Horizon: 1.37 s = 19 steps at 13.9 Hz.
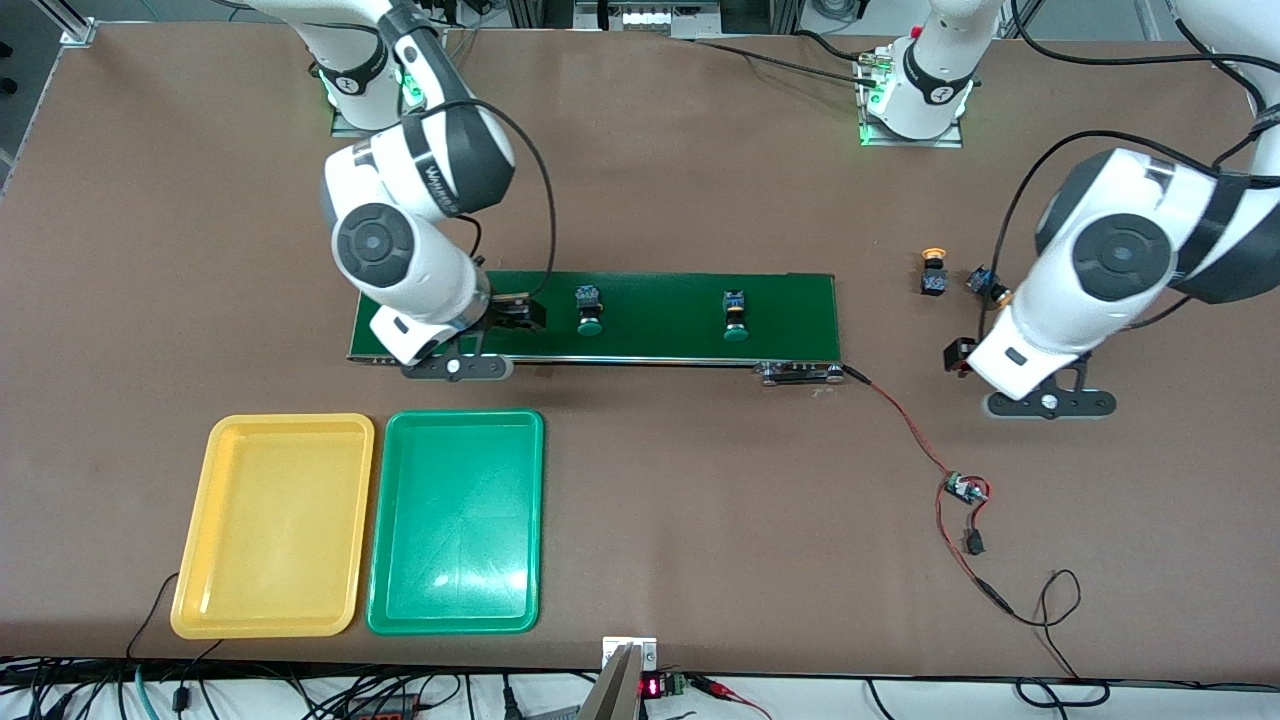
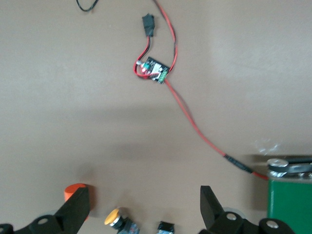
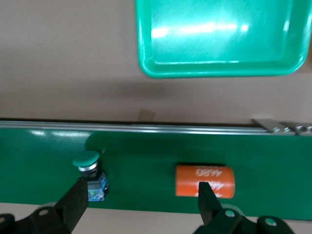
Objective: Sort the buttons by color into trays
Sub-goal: 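Reach the right gripper to the belt button while the left reaches a cylinder, then grasp the green button with the right gripper while the left grasps the cylinder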
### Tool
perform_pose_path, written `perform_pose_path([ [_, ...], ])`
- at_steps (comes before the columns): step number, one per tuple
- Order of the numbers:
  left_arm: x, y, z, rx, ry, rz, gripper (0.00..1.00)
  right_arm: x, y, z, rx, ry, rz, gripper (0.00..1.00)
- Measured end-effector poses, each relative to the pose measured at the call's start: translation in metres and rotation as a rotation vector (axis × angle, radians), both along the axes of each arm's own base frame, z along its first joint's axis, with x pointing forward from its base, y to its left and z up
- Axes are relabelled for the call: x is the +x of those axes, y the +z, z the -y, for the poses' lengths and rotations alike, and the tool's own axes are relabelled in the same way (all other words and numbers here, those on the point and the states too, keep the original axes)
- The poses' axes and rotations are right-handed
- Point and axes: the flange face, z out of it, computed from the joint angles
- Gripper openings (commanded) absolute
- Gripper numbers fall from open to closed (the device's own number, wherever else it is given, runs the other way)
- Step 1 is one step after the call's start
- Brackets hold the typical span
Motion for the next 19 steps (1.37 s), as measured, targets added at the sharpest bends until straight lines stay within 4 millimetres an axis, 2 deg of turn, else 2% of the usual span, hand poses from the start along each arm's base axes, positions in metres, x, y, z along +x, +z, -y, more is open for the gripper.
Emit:
perform_pose_path([
  [4,-0.002,0.001,-0.077,-0.019,-0.009,-0.071,1.0,-0.024,-0.024,-0.039,-0.03,0.057,-0.026,1.0],
  [6,-0.011,-0.011,-0.121,-0.032,-0.002,-0.123,0.99,-0.034,-0.036,-0.053,-0.046,0.105,-0.036,1.0],
  [9,-0.034,-0.046,-0.191,-0.09,-0.009,-0.16,0.97,-0.047,-0.052,-0.065,-0.065,0.136,-0.058,1.0],
  [12,-0.069,-0.097,-0.246,-0.119,-0.024,-0.162,0.97,-0.057,-0.061,-0.071,-0.076,0.152,-0.073,1.0],
  [14,-0.097,-0.131,-0.266,-0.154,-0.027,-0.168,0.96,-0.061,-0.065,-0.071,-0.082,0.155,-0.081,1.0],
  [16,-0.121,-0.158,-0.276,-0.166,-0.038,-0.157,0.95,-0.063,-0.074,-0.066,-0.094,0.151,-0.094,1.0],
  [19,-0.148,-0.187,-0.275,-0.181,-0.057,-0.158,0.93,-0.063,-0.097,-0.054,-0.102,0.133,-0.082,1.0],
])
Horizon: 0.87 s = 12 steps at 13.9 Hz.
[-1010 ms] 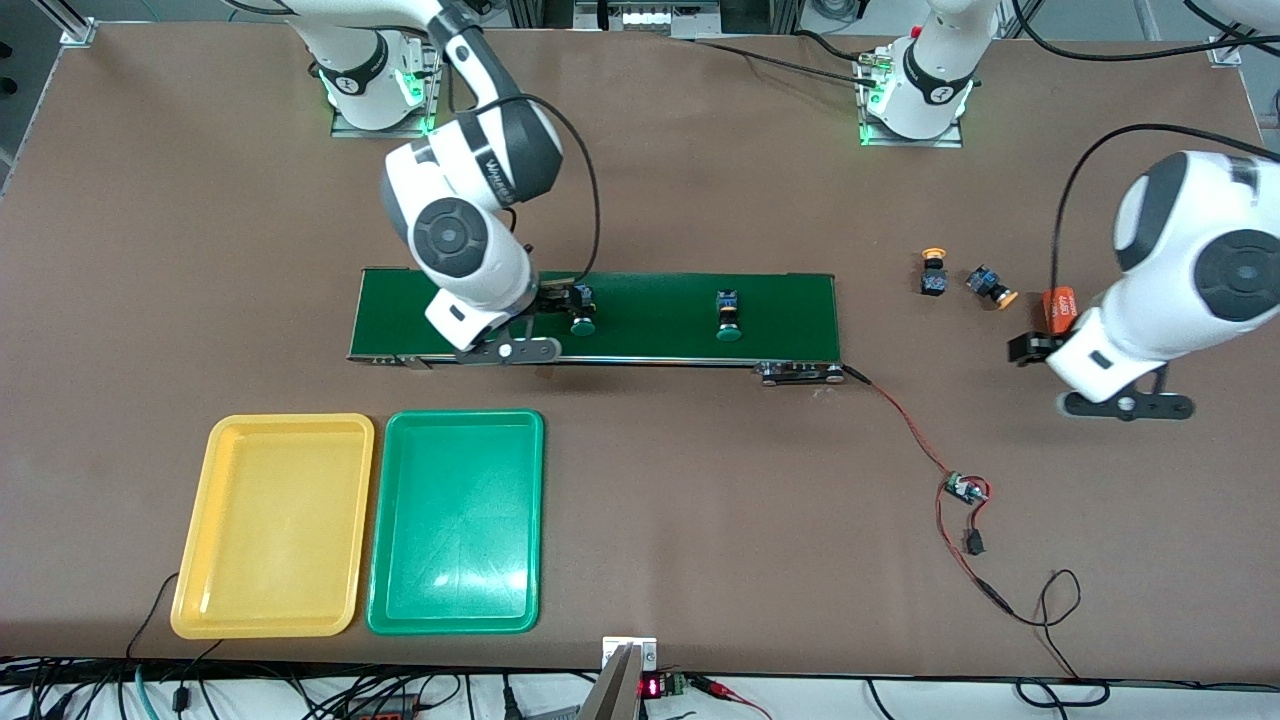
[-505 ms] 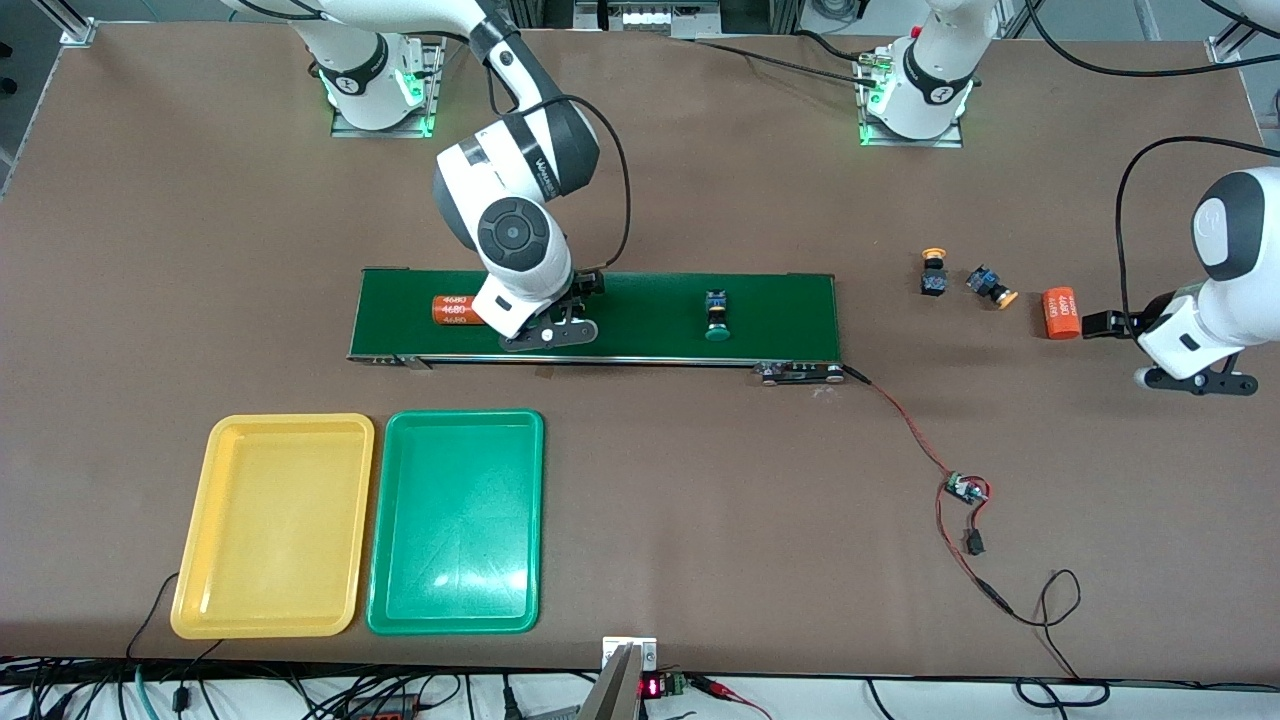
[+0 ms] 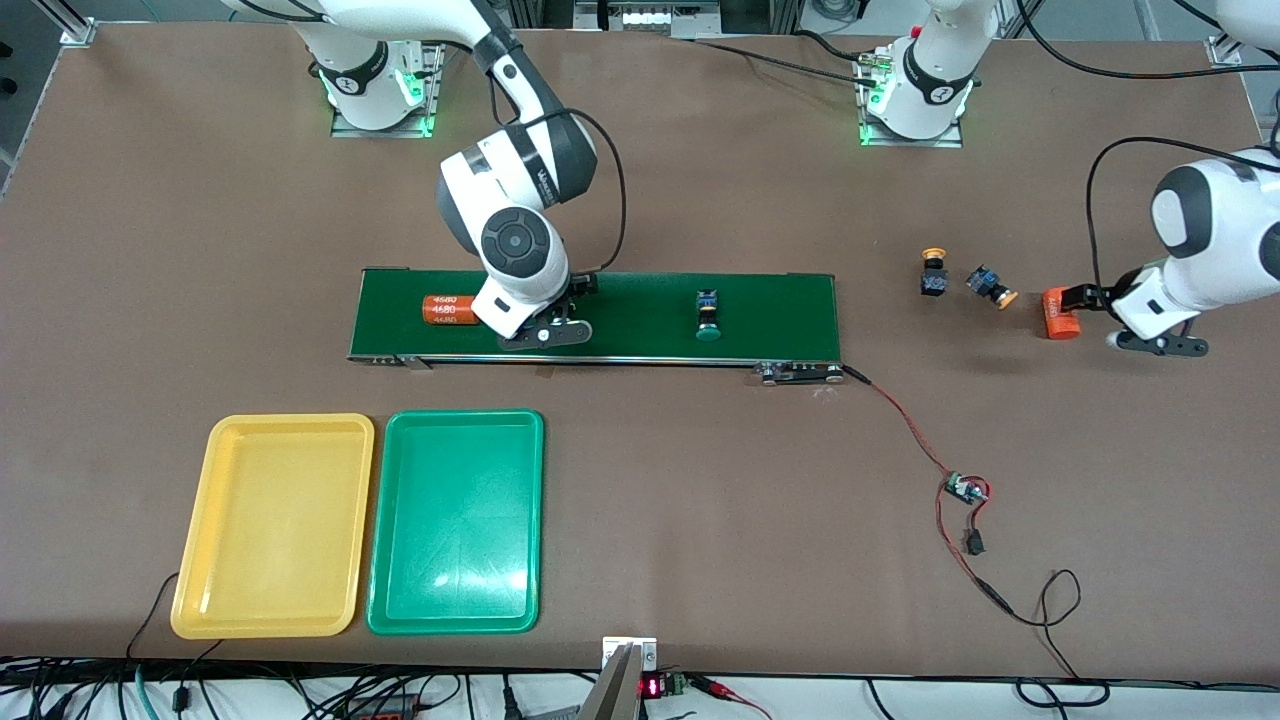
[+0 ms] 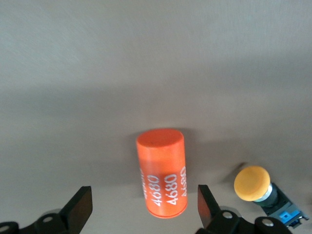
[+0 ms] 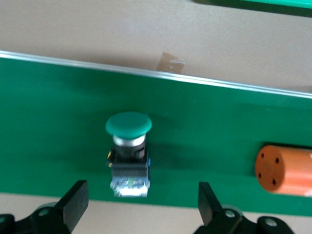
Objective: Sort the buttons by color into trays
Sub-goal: 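Grasp the green button with the right gripper while the left grasps the cylinder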
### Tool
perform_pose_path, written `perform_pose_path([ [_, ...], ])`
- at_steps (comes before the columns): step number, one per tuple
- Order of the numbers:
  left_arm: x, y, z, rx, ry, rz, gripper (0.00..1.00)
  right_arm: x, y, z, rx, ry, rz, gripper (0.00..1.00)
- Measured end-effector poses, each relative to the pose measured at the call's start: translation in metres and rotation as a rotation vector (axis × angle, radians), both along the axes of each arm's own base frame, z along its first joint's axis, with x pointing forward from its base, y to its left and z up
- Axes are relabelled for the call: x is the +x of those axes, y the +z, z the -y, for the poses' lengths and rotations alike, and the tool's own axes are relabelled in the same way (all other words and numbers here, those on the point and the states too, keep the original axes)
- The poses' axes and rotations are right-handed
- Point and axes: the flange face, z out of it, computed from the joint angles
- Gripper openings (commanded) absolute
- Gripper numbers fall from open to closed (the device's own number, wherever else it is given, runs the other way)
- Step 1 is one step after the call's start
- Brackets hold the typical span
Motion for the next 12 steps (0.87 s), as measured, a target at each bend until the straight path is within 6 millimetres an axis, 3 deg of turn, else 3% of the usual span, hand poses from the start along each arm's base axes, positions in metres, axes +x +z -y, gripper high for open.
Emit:
perform_pose_path([
  [2,-0.009,-0.012,0.005,-0.016,-0.033,-0.009,0.91,-0.002,-0.017,0.006,-0.001,-0.008,0.013,1.0],
  [4,-0.011,-0.022,0.004,-0.02,-0.052,0.015,0.75,-0.004,-0.026,0.008,-0.006,-0.01,0.012,0.99],
  [7,-0.013,-0.033,0.002,-0.028,-0.06,0.016,0.44,-0.005,-0.029,0.009,-0.01,-0.011,0.009,0.77],
  [8,-0.012,-0.036,0.002,-0.03,-0.061,0.018,0.38,-0.005,-0.03,0.01,-0.011,-0.011,0.008,0.69],
  [9,-0.012,-0.037,0.002,-0.029,-0.062,0.022,0.33,-0.005,-0.031,0.01,-0.011,-0.011,0.007,0.52],
  [12,-0.006,-0.03,0.0,-0.019,-0.062,0.047,0.31,-0.005,-0.031,0.011,-0.014,-0.019,0.006,0.38],
])
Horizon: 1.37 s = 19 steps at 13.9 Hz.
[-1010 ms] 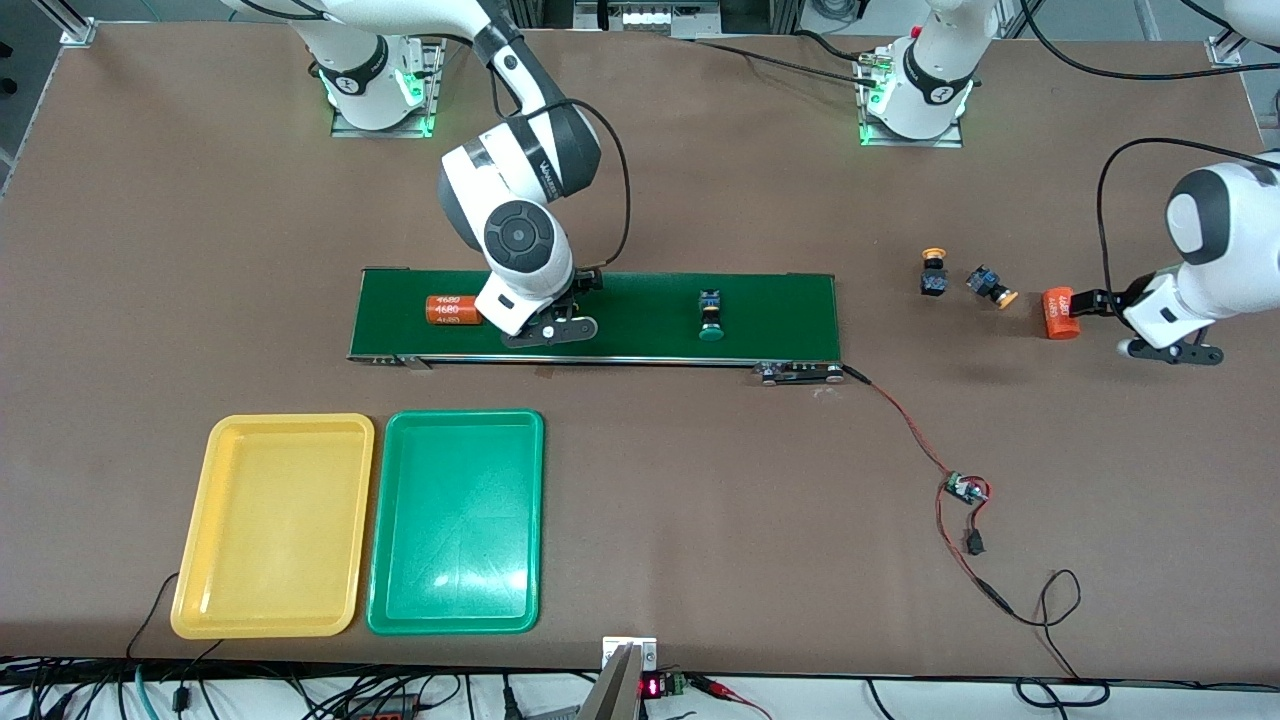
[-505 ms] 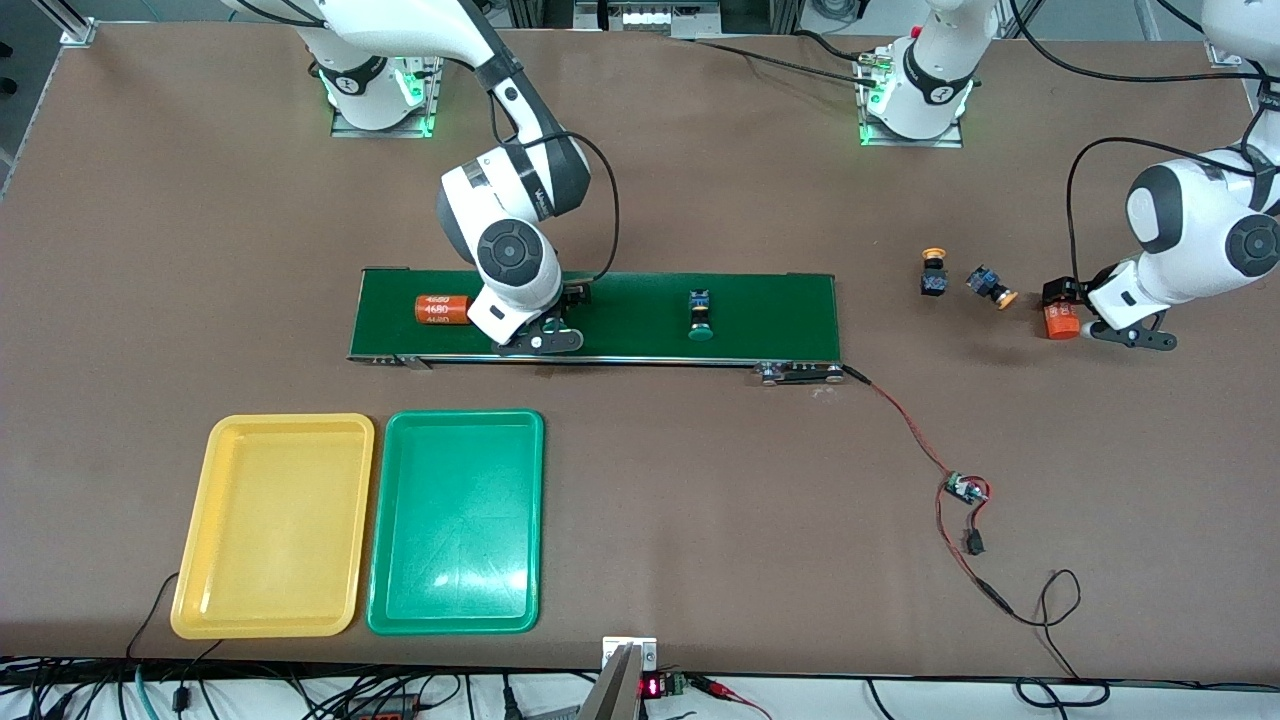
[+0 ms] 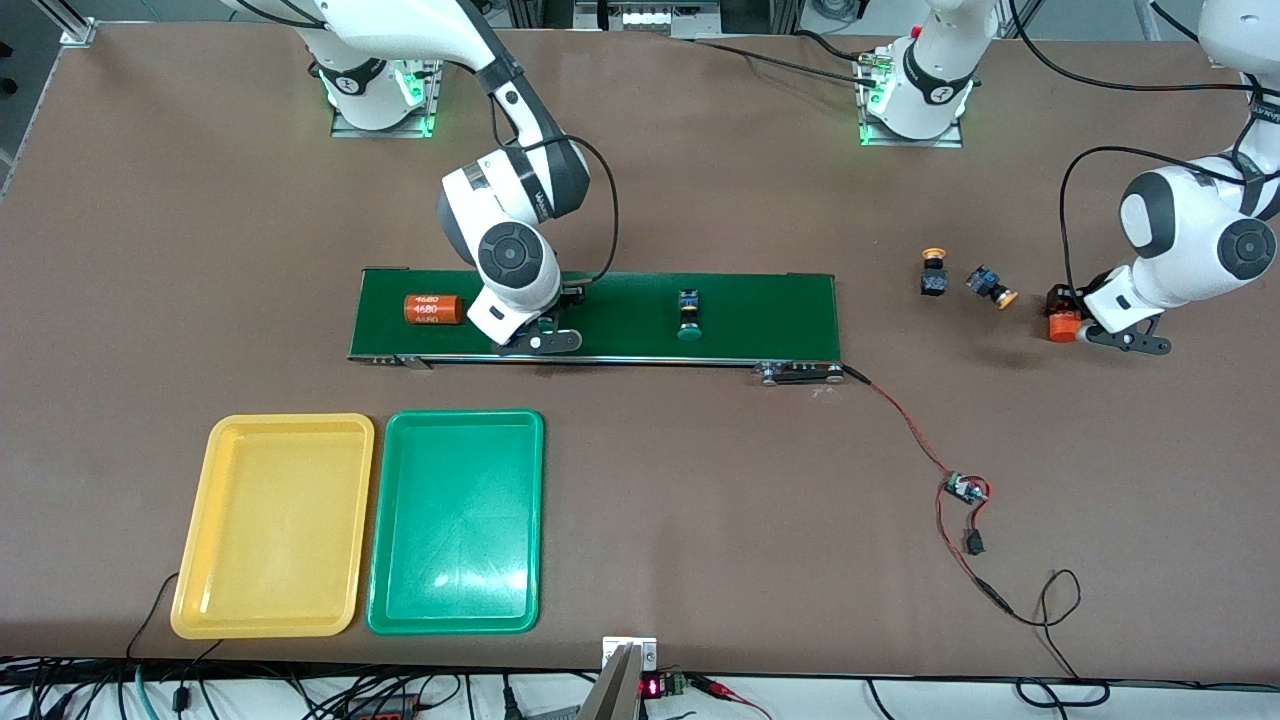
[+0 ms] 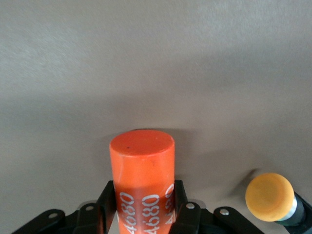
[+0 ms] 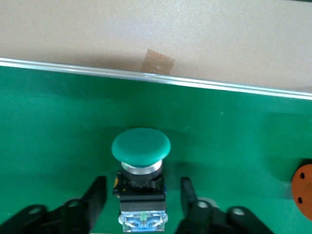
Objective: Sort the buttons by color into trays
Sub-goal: 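Grasp the green button with the right gripper while the left grasps the cylinder, then lower the green button into the green tray while the left gripper carries the cylinder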
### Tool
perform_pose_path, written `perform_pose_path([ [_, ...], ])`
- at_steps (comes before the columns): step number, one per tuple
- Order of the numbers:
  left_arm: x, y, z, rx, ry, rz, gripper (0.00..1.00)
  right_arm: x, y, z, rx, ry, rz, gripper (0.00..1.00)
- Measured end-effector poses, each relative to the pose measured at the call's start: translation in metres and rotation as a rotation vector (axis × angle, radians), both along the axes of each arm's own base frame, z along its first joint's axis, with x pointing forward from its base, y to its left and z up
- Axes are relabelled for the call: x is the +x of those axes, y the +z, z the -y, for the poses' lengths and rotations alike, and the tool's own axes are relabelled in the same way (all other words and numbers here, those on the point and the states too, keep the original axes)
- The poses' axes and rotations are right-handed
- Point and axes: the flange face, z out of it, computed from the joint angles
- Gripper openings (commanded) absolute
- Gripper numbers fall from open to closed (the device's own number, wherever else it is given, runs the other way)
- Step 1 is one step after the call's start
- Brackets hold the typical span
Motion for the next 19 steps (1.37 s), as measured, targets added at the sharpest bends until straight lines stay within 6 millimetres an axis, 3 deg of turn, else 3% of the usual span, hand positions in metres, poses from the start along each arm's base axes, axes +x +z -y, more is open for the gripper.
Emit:
perform_pose_path([
  [3,0.02,0.039,0.007,0.015,0.003,0.026,0.31,0.009,0.001,0.01,-0.002,-0.026,0.01,0.28],
  [5,0.041,0.076,0.039,0.02,0.01,-0.006,0.31,0.029,0.01,0.028,0.003,-0.064,0.041,0.27],
  [8,0.064,0.116,0.119,0.041,0.004,-0.009,0.32,0.065,0.038,0.057,0.014,-0.12,0.107,0.27],
  [12,0.069,0.127,0.233,-0.03,0.039,0.004,0.32,0.096,0.065,0.079,-0.013,-0.126,0.191,0.27],
  [17,0.035,0.134,0.398,-0.015,0.146,0.011,0.32,0.152,0.062,0.108,-0.014,-0.124,0.269,0.27],
  [19,0.022,0.137,0.438,-0.037,0.105,0.045,0.32,0.17,0.045,0.116,-0.014,-0.111,0.311,0.27],
])
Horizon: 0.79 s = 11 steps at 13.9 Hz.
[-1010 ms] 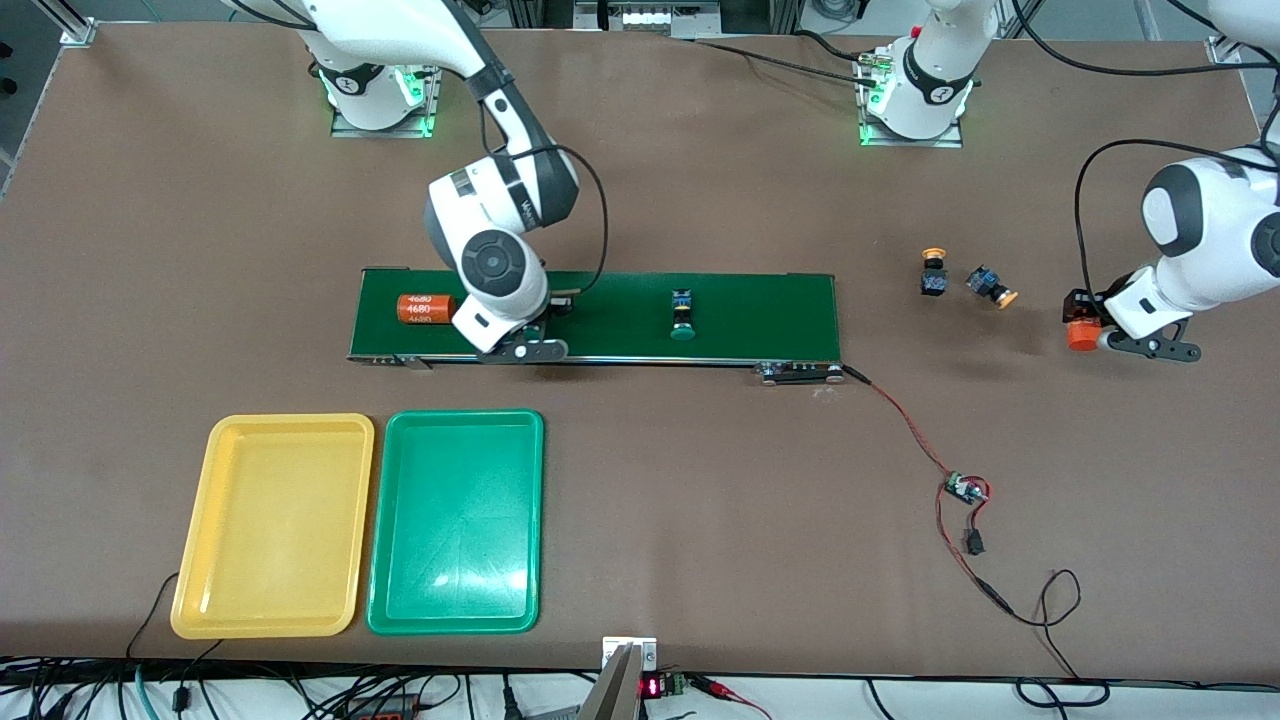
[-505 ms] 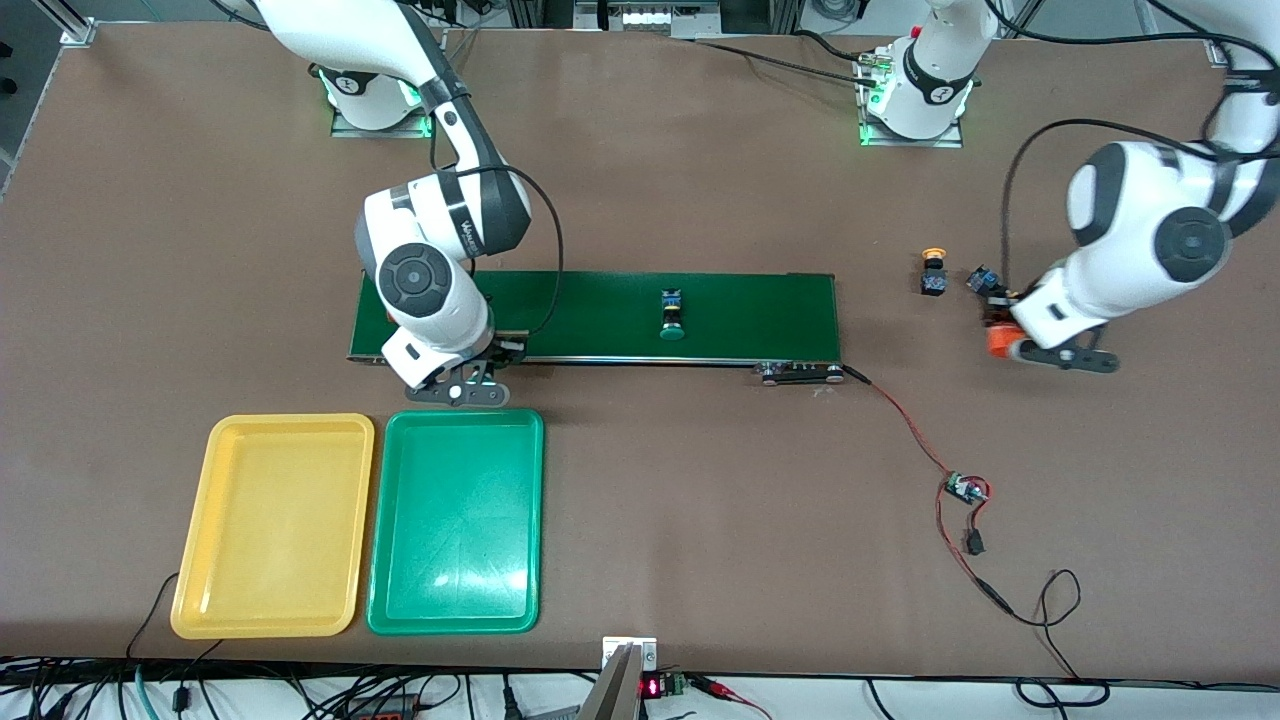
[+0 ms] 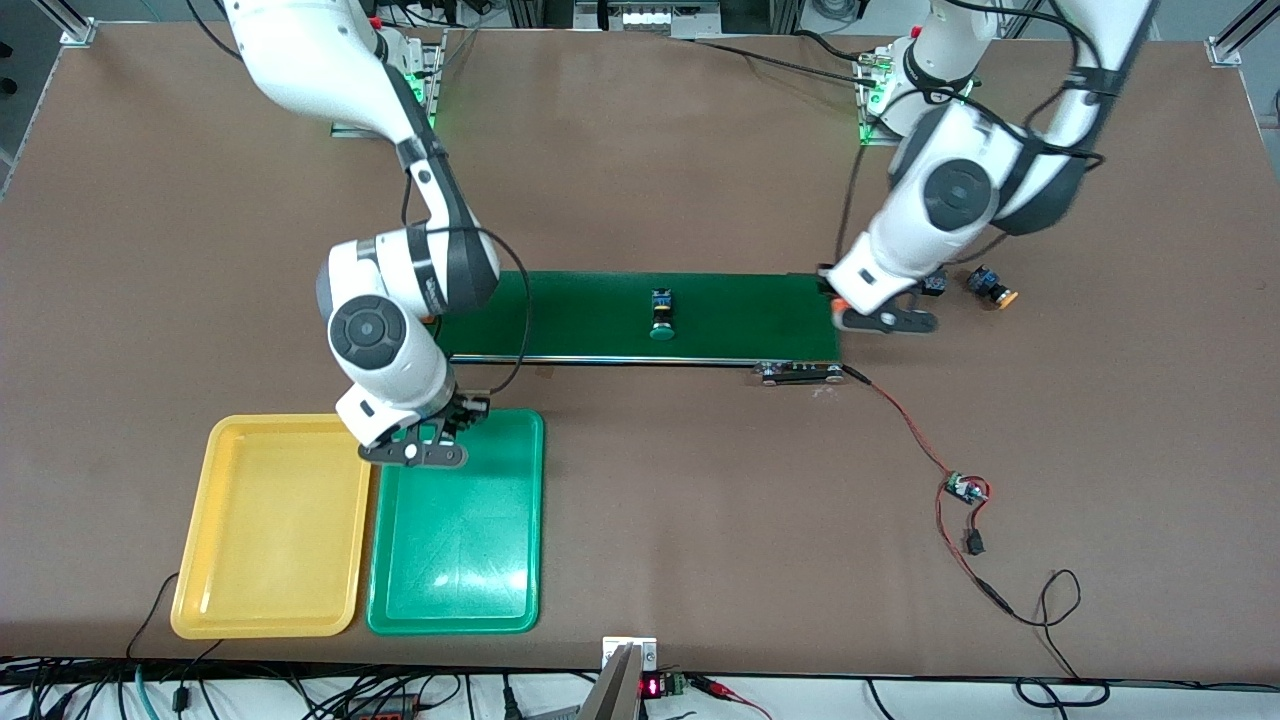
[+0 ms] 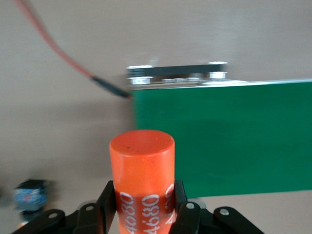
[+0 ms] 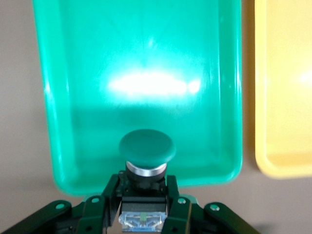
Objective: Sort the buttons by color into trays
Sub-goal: 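Lower the green button into the green tray while the left gripper carries the cylinder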
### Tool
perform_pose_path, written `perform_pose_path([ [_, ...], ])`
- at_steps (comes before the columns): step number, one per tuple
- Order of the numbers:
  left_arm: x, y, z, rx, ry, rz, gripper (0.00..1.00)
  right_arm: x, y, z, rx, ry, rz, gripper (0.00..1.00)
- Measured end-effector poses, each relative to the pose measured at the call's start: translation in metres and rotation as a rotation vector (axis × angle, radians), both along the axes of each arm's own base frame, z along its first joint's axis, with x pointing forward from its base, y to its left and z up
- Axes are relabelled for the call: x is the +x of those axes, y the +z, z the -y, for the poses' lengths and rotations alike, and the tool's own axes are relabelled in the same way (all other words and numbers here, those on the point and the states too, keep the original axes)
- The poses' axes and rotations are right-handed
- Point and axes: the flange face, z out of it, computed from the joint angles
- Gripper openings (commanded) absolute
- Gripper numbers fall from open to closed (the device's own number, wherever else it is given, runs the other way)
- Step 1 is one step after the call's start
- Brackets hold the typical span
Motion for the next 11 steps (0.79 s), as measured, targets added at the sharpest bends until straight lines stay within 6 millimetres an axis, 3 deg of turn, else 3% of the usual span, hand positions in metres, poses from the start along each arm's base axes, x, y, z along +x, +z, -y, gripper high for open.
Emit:
perform_pose_path([
  [2,-0.003,0.0,0.01,-0.02,-0.112,0.016,0.32,0.012,-0.023,0.009,-0.006,0.022,0.039,0.27],
  [4,-0.001,0.0,0.008,-0.043,-0.287,0.027,0.32,0.02,-0.041,0.02,-0.016,0.043,0.052,0.27],
  [7,0.003,0.0,0.006,-0.082,-0.554,0.057,0.31,0.03,-0.057,0.037,-0.021,0.061,0.085,0.27],
  [8,0.004,0.0,0.006,-0.092,-0.64,0.064,0.31,0.033,-0.063,0.041,-0.024,0.064,0.093,0.31],
  [9,0.004,-0.001,0.007,-0.102,-0.727,0.068,0.31,0.033,-0.068,0.043,-0.026,0.065,0.095,0.58],
  [10,0.004,-0.001,0.007,-0.111,-0.814,0.071,0.32,0.034,-0.071,0.043,-0.027,0.066,0.097,1.0],
  [11,0.003,-0.001,0.009,-0.121,-0.912,0.078,0.34,0.034,-0.073,0.045,-0.028,0.066,0.098,1.0],
])
